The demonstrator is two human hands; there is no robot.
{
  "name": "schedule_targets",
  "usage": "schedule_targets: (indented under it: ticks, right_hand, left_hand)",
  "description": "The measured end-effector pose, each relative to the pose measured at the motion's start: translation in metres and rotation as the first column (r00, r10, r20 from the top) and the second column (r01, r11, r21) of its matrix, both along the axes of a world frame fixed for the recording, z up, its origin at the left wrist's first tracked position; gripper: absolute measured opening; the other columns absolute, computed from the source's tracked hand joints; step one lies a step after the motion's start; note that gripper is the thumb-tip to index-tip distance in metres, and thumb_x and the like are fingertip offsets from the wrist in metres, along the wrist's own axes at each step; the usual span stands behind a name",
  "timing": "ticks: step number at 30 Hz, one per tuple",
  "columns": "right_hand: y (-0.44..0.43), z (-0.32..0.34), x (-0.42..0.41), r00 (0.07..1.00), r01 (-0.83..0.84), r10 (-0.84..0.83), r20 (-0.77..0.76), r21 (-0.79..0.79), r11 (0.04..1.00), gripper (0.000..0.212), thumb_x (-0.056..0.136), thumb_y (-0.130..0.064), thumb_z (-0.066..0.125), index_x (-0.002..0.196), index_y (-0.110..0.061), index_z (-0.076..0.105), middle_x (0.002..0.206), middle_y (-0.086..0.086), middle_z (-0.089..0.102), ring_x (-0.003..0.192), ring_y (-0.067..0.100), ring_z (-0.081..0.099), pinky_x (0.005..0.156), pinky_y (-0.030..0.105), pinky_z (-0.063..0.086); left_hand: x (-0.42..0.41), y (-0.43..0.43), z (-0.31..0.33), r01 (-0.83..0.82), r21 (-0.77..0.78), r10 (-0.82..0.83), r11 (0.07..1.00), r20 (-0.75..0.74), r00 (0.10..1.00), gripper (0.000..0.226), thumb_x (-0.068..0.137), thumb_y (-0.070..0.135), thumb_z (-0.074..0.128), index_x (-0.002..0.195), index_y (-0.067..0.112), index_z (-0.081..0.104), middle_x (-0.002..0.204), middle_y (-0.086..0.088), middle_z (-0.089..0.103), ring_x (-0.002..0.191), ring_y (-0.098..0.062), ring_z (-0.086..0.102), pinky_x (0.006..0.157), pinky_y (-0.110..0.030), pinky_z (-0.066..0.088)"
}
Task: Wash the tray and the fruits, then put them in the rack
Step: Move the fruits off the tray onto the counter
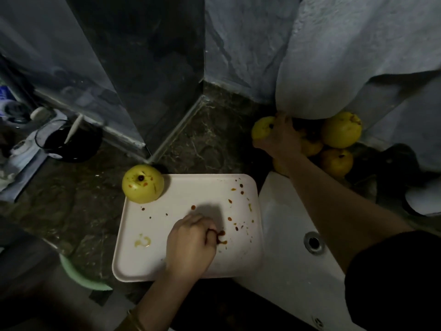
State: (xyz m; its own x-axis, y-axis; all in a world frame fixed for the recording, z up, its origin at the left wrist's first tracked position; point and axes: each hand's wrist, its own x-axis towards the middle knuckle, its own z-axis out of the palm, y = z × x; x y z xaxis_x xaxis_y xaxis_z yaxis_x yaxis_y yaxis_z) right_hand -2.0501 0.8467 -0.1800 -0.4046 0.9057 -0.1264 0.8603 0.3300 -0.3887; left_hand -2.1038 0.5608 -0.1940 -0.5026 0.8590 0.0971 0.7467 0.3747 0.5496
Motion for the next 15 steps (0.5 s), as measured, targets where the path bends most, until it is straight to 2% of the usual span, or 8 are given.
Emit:
schedule_targets:
  ticks: [3,5,8,12,15]
  right_hand:
    - [0.015,-0.011,-0.003,0.998,0.048,-0.047,0.033,-0.008,0.999,0.108,0.070,-0.048,0.077,0.149,-0.008,0.016,0.147,0.018,0.032,0.130,0.038,0.038,0.102,0.044,0.037]
    - [0.024,-0.014,-0.003,0.993,0.058,-0.060,0.098,0.021,0.998,0.104,0.071,-0.054,0.074,0.148,-0.007,0.021,0.147,0.019,0.033,0.132,0.039,0.033,0.107,0.048,0.031]
    - [0.037,-0.014,-0.002,0.985,0.069,-0.073,0.159,0.030,0.997,0.108,0.071,-0.060,0.071,0.149,-0.007,0.018,0.150,0.018,0.029,0.137,0.039,0.027,0.111,0.050,0.024]
    - [0.047,-0.012,-0.004,0.977,0.073,-0.076,0.200,0.021,0.997,0.107,0.074,-0.060,0.068,0.149,-0.006,0.016,0.151,0.019,0.027,0.138,0.039,0.026,0.112,0.048,0.023]
    - [0.047,-0.012,-0.005,0.974,0.104,-0.101,0.203,-0.004,0.995,0.105,0.076,-0.059,0.067,0.149,-0.005,0.014,0.151,0.020,0.026,0.137,0.038,0.027,0.112,0.047,0.024]
  left_hand:
    - [-0.007,0.009,-0.003,-0.010,-0.004,0.010,1.000,0.020,1.000,0.028,0.067,0.022,0.039,0.056,0.021,0.065,0.060,0.009,0.063,0.058,-0.012,0.058,0.064,-0.018,0.040]
    - [-0.011,0.012,-0.007,-0.013,-0.035,0.013,0.999,0.012,1.000,0.027,0.066,0.022,0.039,0.056,0.022,0.064,0.059,0.009,0.062,0.056,-0.014,0.059,0.057,-0.022,0.045]
    - [-0.015,0.012,-0.017,-0.017,-0.086,0.020,0.996,0.025,0.999,0.025,0.067,0.021,0.042,0.058,0.020,0.064,0.061,0.005,0.063,0.057,-0.019,0.060,0.053,-0.026,0.049]
    - [-0.016,0.015,-0.023,-0.024,-0.151,0.026,0.988,0.014,1.000,0.011,0.060,0.011,0.057,0.058,0.018,0.065,0.060,0.001,0.062,0.055,-0.022,0.059,0.052,-0.028,0.047]
    - [-0.016,0.016,-0.023,-0.019,-0.160,0.022,0.987,0.018,1.000,0.011,0.060,0.011,0.057,0.058,0.018,0.065,0.060,0.001,0.062,0.056,-0.022,0.059,0.052,-0.030,0.048]
